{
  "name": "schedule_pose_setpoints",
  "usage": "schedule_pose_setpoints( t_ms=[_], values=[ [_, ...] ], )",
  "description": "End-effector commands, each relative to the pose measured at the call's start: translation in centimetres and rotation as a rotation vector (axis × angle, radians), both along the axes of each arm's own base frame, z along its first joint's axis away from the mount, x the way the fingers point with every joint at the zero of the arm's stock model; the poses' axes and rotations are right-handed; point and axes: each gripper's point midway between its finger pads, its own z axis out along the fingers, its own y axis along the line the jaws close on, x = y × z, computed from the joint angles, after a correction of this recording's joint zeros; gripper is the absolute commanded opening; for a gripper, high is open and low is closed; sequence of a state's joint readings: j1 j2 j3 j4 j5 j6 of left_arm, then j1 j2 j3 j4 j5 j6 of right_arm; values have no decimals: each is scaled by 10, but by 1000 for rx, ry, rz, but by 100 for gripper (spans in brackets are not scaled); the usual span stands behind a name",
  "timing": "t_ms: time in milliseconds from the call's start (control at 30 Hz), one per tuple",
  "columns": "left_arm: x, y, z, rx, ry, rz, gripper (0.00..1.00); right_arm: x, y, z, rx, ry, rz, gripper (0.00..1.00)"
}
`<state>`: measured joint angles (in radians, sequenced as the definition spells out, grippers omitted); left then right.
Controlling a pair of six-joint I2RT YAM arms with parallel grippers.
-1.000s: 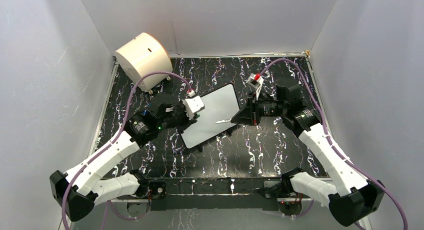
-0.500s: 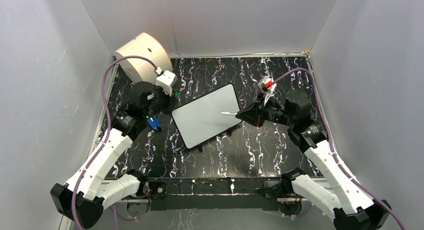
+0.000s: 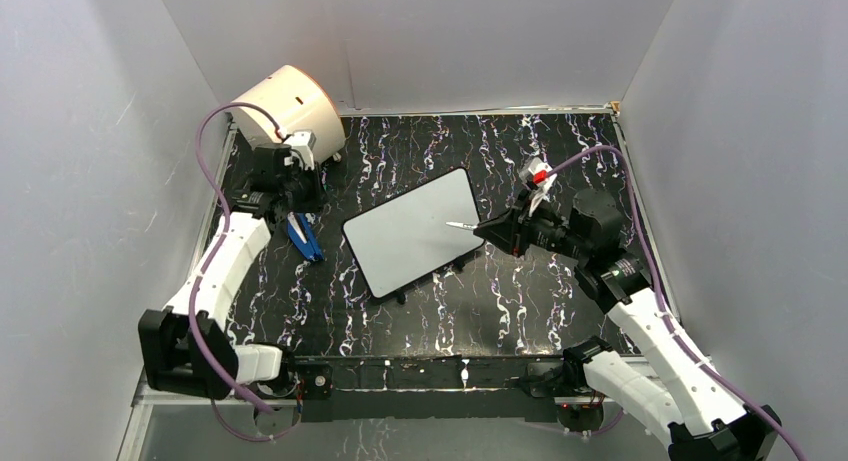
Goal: Write a sentence on the whiteboard
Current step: Place the pen cap at the center of the board.
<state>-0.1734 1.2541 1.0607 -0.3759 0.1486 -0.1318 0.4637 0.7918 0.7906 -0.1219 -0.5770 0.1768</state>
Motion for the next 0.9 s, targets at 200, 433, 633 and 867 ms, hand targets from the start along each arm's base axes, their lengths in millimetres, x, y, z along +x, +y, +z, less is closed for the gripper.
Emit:
schedule_pose_setpoints(
  t_ms=[200, 433, 633, 867],
  values=[
    [14, 11, -51, -52, 191, 48, 0, 11, -5, 10, 16, -120, -43, 0],
    [18, 6, -92, -63, 311, 43, 0, 12, -7, 5, 11, -135, -59, 0],
    [21, 7, -114, -51, 372, 62, 0, 12, -8, 4, 8, -140, -60, 0],
    [21, 11, -132, 3, 415, 85, 2, 10, -9, 5, 8, -139, -63, 0]
  ],
)
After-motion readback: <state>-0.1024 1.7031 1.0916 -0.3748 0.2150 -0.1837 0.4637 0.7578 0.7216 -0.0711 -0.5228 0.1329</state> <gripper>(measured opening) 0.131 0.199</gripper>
